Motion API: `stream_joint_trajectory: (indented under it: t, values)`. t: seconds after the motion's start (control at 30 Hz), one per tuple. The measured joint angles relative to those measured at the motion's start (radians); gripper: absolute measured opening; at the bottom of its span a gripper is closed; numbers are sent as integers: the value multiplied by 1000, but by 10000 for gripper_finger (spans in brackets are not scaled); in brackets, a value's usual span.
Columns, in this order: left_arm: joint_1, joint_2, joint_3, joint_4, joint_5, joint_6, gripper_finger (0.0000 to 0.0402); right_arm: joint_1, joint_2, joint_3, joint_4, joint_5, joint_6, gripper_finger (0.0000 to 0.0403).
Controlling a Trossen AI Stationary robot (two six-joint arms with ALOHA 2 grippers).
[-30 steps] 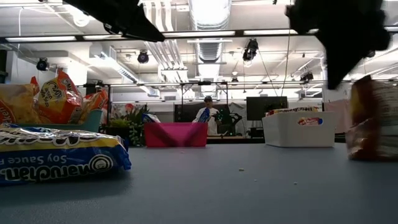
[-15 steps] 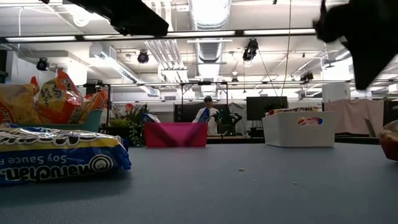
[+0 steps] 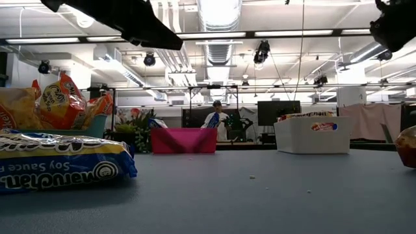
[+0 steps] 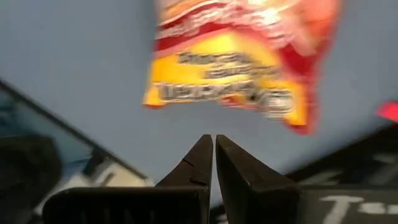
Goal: Sort Maruchan noodles
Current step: Put the red noodle pack into the white bin
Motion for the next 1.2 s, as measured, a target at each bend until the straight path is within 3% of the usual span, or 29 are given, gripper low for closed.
stream_joint_trajectory:
  t: [0.17, 0.3, 0.4, 0.53, 0.6, 0.7, 0.87, 1.03, 1.2]
  values:
    - [0, 9, 0, 2, 0, 0, 220, 58, 64, -46, 167, -74, 50, 9]
    - [0, 8, 0, 1, 0, -4, 220, 62, 148, -85, 209, -57, -6, 9]
    - [0, 7, 0, 5, 0, -6, 220, 39, 202, -86, 191, 88, -74, 9]
    - [0, 8, 0, 29, 0, -5, 220, 7, 226, -15, 247, 451, -243, 9]
    - [0, 8, 0, 42, 0, -4, 220, -4, 222, 40, 278, 522, -396, 9]
    - [0, 8, 0, 52, 0, -4, 220, -31, 211, 116, 216, 533, -503, 9]
    - [0, 30, 0, 78, 5, -4, 220, -78, 174, 159, 48, 547, -476, 9]
    - [1, 112, 2, 204, 81, 24, 220, -107, 90, 76, 37, 535, -435, 9]
    - [2, 225, 61, 283, 86, 52, 220, -133, -4, -62, 37, 533, -363, 8]
